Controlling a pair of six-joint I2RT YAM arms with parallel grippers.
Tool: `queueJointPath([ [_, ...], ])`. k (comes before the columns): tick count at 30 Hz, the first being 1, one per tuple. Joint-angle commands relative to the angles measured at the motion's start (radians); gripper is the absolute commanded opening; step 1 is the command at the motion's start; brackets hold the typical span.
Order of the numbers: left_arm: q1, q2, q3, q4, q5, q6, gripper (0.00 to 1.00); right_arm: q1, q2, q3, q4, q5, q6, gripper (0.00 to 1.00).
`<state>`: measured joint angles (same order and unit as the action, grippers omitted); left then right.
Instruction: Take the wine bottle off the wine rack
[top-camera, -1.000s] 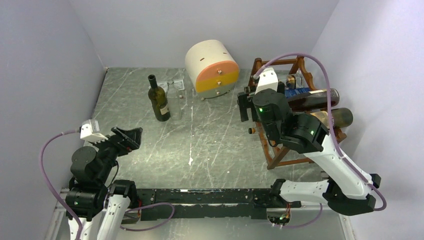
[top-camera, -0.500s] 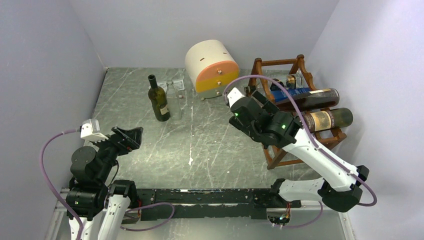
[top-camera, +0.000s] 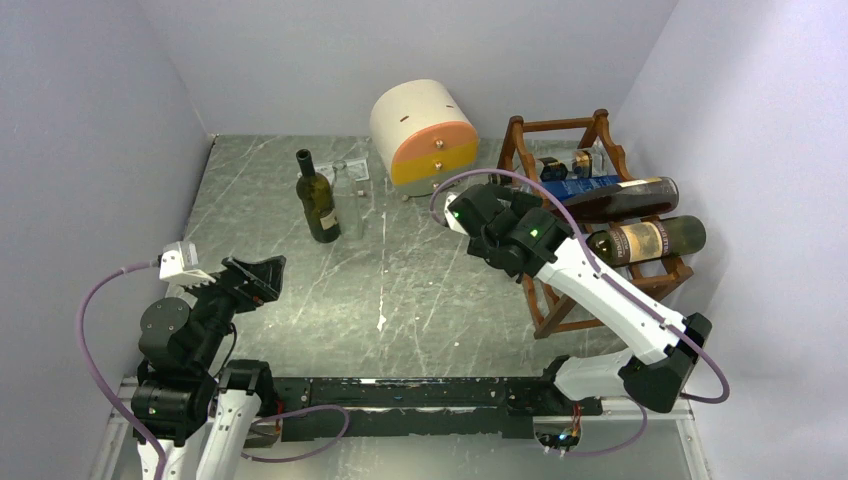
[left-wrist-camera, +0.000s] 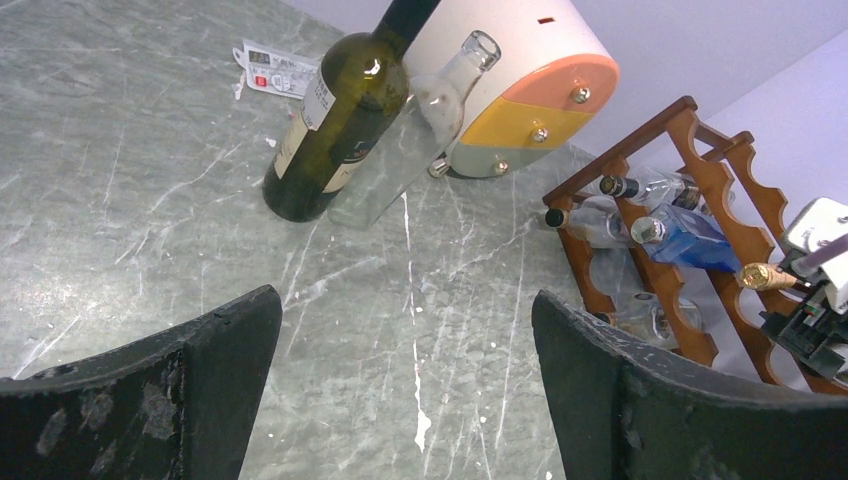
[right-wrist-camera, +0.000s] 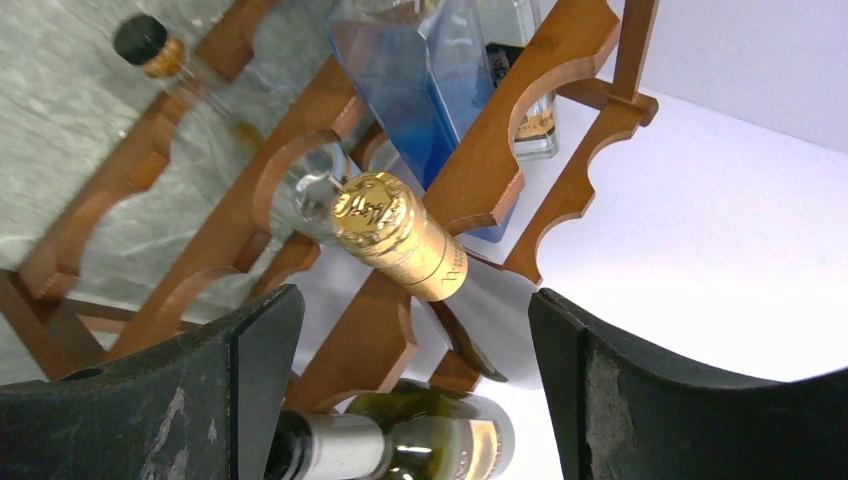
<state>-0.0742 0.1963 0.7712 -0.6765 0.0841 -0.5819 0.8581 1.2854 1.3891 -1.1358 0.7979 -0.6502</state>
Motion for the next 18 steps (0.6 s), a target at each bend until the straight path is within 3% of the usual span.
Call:
queueJointPath([
  [1,0.006,-0.02,-0.006,0.035,0.032,0.018,0.99,-0.064,0.004,0.003,-0.009,-0.016,-0.131,0.87],
  [18,0.007,-0.021,-0.007,0.037,0.02,0.012,0.99,-0.186,-0.087,-0.229,0.389,-0.103,-0.559,0.85],
])
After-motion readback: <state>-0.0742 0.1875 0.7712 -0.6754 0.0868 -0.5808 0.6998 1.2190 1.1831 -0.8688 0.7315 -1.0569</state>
